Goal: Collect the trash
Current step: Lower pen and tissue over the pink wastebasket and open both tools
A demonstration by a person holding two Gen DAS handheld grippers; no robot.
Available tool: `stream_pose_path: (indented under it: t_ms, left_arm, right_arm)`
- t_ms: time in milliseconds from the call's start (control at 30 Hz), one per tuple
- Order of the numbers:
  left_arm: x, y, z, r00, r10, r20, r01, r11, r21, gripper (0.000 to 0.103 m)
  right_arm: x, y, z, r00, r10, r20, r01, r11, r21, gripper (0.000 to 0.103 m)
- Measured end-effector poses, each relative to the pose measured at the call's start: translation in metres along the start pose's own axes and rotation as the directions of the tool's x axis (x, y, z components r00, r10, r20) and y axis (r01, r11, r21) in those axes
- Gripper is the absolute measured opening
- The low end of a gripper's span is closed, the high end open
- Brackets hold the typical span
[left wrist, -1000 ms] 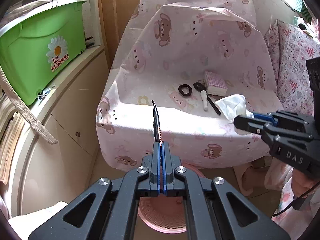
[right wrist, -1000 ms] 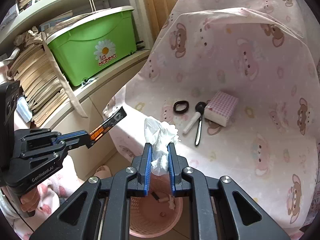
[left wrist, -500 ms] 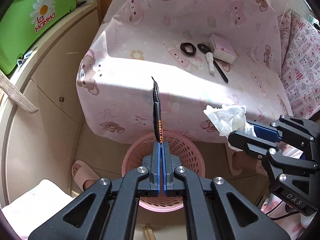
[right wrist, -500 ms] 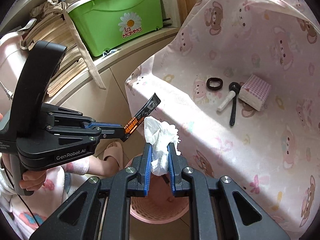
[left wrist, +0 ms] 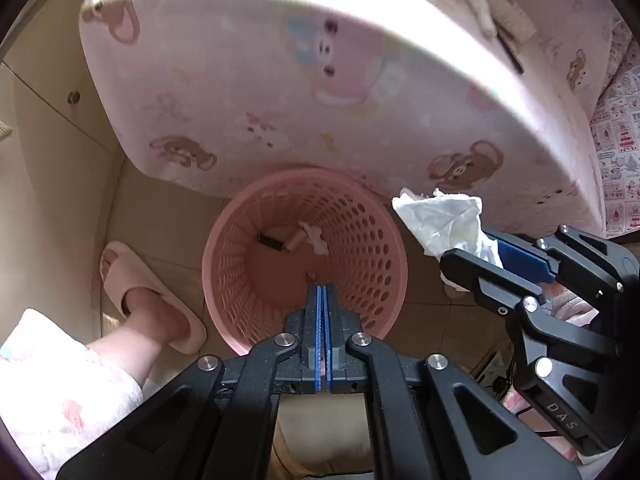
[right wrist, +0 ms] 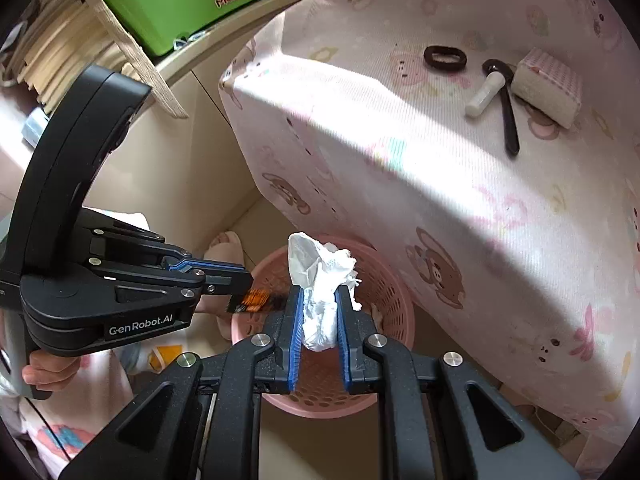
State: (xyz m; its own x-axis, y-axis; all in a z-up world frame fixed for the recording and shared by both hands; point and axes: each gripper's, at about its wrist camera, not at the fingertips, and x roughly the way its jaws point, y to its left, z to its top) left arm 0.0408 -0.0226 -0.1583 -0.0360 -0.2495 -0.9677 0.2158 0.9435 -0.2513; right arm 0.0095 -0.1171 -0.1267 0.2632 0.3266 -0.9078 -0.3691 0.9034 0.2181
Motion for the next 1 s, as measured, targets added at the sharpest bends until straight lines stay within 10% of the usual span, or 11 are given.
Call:
stream_pose_path:
  t_ms: [533, 767, 1000]
  left_arm:
    - [0.055, 0.038, 0.011, 0.988, 0.067, -0.139, -0.090, 0.982, -0.168, 0.005]
    - [0.044, 0.038, 0.010, 0.990, 0.109, -0.095, -0.123, 0.979, -0.161, 0.035]
    - [0.025, 0.044, 0.012, 0.986, 0.162, -0.028, -0.164, 0.968, -0.189, 0.065]
  right_arm:
    - [0.069, 0.013, -0.025, 0.975, -0.165, -0.152, 0.151, 0.984, -0.099, 0.018]
    - [0.067, 0.014, -0.030, 0.976, -0.183, -0.119, 0.169, 0.978, -0.123, 0.056]
    - [0.060, 0.011, -0.024, 0.976, -0.187, -0.110, 0.177, 0.980, -0.095, 0.057]
